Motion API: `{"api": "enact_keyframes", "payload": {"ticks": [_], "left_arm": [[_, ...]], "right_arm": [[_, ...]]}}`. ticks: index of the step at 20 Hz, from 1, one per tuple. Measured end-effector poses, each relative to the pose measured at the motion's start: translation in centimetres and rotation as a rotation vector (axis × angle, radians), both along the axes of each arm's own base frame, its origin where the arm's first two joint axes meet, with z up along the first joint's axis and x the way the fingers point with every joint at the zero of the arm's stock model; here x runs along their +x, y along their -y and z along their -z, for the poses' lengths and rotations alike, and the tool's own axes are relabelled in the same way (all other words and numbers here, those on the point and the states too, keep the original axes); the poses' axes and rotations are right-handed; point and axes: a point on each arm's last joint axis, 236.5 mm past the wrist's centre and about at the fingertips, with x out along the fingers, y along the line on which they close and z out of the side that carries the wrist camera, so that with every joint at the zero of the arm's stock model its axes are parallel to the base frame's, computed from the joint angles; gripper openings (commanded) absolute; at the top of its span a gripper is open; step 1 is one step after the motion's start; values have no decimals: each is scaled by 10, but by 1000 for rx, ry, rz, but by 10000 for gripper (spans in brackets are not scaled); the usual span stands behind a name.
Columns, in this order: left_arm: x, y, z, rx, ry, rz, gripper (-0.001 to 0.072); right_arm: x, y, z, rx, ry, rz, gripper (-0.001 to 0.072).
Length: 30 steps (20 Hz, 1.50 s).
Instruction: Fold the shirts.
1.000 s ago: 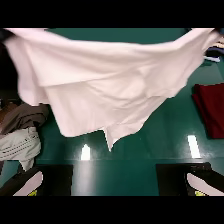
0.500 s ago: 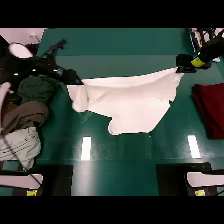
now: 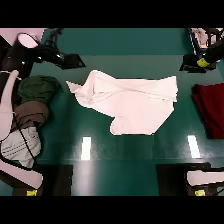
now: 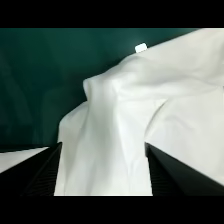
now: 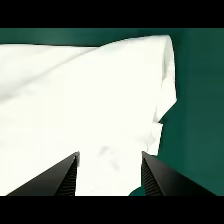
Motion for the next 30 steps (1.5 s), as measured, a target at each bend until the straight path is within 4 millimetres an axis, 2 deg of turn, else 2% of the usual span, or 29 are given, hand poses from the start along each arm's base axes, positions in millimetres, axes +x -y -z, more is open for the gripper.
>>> {"api": "enact_keyframes", "payload": {"ticks": [3,5,7,10,12,16,21,22,23,24,27,30], "left_arm": [[-2,-41,14,8,-75,-70,612],[-11,-62,40,10,-160,-110,612],[-25,-74,71,3,-247,-140,611],[-39,-83,110,-3,-327,-191,612],[-41,-87,125,-5,-339,-226,612],[-27,-91,133,-25,-297,-292,612],[-10,-78,138,-32,-237,-319,610],[-9,-76,141,-32,-237,-320,554],[-8,-74,143,-32,-236,-321,269],[-8,-72,145,-32,-238,-319,18],[-9,-71,142,-35,-244,-305,24],[-21,-74,127,-36,-290,-234,23]], "right_arm": [[-2,-2,1,11,-8,-2,452],[-1,-5,1,14,-8,-9,453],[-1,-10,1,17,-7,-19,452],[-1,-13,1,19,-8,-25,452],[-4,-14,2,20,-20,-28,453],[-8,-16,3,21,-37,-33,453],[-11,-16,4,22,-52,-36,452],[-12,-16,4,22,-55,-37,452],[-14,-16,5,22,-64,-39,453],[-16,-16,5,21,-72,-44,452],[-30,-17,10,19,-127,-70,452],[-58,-16,22,23,-200,-83,452]]}}
